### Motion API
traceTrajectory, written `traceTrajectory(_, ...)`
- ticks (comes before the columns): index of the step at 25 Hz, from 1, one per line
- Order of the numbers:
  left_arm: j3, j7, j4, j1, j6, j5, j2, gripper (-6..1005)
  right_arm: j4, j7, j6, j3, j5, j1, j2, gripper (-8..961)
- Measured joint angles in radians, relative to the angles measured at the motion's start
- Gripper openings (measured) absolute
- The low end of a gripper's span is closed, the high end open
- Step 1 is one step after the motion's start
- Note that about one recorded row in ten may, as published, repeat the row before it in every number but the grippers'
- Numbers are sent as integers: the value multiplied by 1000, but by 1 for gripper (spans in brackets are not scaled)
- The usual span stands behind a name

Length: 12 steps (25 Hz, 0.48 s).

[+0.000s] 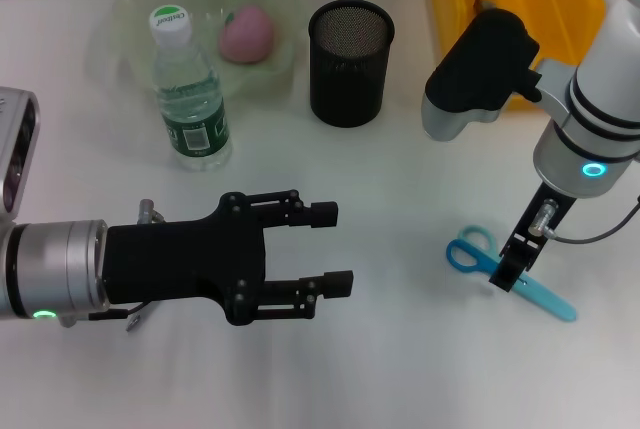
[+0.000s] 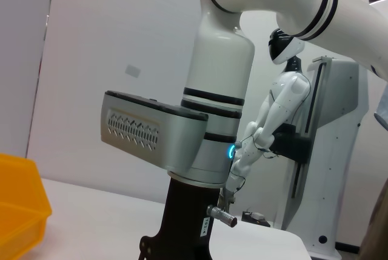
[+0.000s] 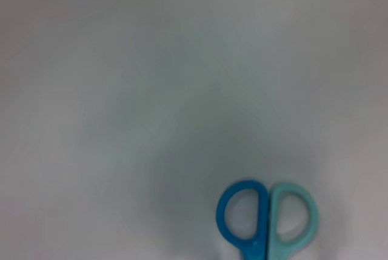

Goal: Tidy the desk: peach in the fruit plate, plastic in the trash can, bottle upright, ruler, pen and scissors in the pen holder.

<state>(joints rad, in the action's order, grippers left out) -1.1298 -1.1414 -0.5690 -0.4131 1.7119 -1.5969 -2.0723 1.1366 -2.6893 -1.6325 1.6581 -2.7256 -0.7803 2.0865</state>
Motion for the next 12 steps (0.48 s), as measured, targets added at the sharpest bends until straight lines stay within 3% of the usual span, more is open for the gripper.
traceTrajectory(12, 12, 2, 0, 2, -1, 2, 0, 714, 15, -65, 9, 3, 21, 4, 1, 768)
